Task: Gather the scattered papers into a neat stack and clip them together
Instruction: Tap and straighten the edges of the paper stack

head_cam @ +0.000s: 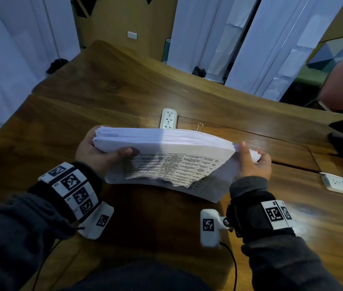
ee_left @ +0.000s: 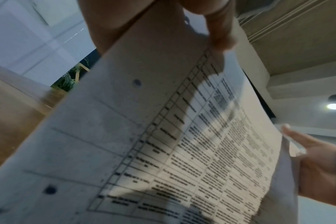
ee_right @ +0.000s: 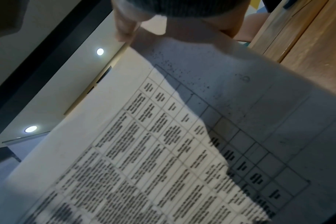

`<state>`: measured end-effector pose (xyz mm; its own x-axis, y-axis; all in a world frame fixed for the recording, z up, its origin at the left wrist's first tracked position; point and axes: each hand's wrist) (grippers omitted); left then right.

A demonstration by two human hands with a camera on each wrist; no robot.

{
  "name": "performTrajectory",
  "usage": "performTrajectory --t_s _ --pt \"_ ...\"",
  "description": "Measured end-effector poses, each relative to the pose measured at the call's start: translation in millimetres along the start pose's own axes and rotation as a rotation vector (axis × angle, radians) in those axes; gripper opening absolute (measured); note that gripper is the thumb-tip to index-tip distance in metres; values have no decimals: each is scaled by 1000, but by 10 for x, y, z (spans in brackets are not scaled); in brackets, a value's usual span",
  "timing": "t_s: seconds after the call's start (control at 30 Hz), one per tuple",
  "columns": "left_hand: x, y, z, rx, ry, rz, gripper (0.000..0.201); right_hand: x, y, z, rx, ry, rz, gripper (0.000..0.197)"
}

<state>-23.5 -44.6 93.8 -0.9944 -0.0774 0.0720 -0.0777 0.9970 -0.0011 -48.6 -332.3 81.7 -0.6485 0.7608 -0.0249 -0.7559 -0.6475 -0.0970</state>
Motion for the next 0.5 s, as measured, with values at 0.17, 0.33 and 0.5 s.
performTrajectory --t_s 0.17,0.33,0.5 --pt "-84 9 -3 -18 41 -29 30 -63 265 -146 74 -102 409 67" --pt "-205 41 12 -266 -23 -343 52 50 310 -115 63 -108 430 86" --pt "16 -249 -359 -815 -898 -128 75 316 161 188 74 32 491 29"
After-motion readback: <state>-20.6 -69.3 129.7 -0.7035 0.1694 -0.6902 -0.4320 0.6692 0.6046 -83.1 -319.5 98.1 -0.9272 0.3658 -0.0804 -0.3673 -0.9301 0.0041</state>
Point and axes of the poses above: each hand's wrist, its own x-axis away from the middle knuckle, its own y-axis out of the back of the hand, z = x × y, and after that the axes turned 1 degree about -y, right-handed
